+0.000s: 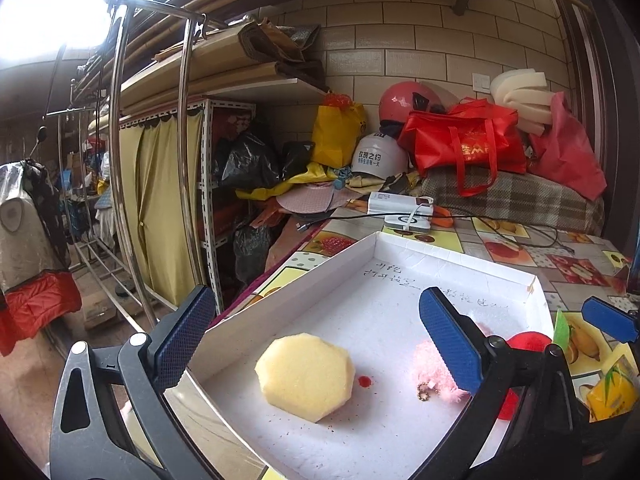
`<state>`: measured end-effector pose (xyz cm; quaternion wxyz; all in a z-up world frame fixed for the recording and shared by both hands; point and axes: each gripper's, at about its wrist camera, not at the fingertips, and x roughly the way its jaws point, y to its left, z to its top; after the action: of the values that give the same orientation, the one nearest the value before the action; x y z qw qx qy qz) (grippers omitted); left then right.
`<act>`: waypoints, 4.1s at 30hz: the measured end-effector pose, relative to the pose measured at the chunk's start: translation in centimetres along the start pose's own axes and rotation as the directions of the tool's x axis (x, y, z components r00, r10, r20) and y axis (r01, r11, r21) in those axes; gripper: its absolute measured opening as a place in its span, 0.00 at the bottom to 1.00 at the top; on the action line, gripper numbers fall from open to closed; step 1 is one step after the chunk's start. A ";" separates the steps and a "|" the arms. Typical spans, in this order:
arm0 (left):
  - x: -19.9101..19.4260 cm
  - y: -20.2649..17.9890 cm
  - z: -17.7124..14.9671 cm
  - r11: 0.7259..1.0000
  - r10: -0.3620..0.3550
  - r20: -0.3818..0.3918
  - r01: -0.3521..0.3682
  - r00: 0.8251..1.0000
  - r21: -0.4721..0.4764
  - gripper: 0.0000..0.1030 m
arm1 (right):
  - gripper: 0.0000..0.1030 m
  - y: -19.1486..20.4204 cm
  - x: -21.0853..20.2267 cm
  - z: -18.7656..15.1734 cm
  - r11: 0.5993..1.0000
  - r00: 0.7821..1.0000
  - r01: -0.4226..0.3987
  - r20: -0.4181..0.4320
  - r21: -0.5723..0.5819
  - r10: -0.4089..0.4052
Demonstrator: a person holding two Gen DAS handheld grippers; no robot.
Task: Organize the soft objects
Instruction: 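Lower the plush ball and plush apple into the white tray and release both, then grasp the yellow juice carton with the left tool while the right tool grasps the leopard-print cloth, then place the juice carton and leopard-print cloth in the white tray, opening both tools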
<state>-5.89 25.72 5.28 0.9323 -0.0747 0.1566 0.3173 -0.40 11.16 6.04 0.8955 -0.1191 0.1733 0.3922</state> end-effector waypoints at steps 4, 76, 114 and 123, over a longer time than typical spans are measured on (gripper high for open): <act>-1.0 -1.0 -0.4 0.999 -0.032 -0.004 0.032 0.999 0.001 1.00 | 0.93 -0.5 -3.4 -1.1 1.000 0.998 0.006 0.056 -0.004 -0.006; -9.9 -18.3 -3.5 0.835 -0.460 -0.039 0.447 0.887 0.321 0.25 | 0.36 -15.6 -15.9 -7.4 0.960 0.986 0.157 0.018 0.232 -0.166; 2.9 -0.7 0.2 0.977 -0.207 -0.147 0.211 0.967 0.012 0.25 | 0.35 -3.2 5.4 -0.6 0.969 0.951 -0.187 -0.219 0.163 0.221; 3.9 -1.6 0.0 0.973 -0.207 -0.207 0.223 0.956 0.058 0.25 | 0.39 -2.2 4.6 0.2 0.982 0.974 -0.164 -0.144 0.092 0.176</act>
<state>-1.97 26.69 4.04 0.9431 -0.0849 0.2531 0.1981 4.16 12.76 4.53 0.8469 -0.0973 0.2659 0.4501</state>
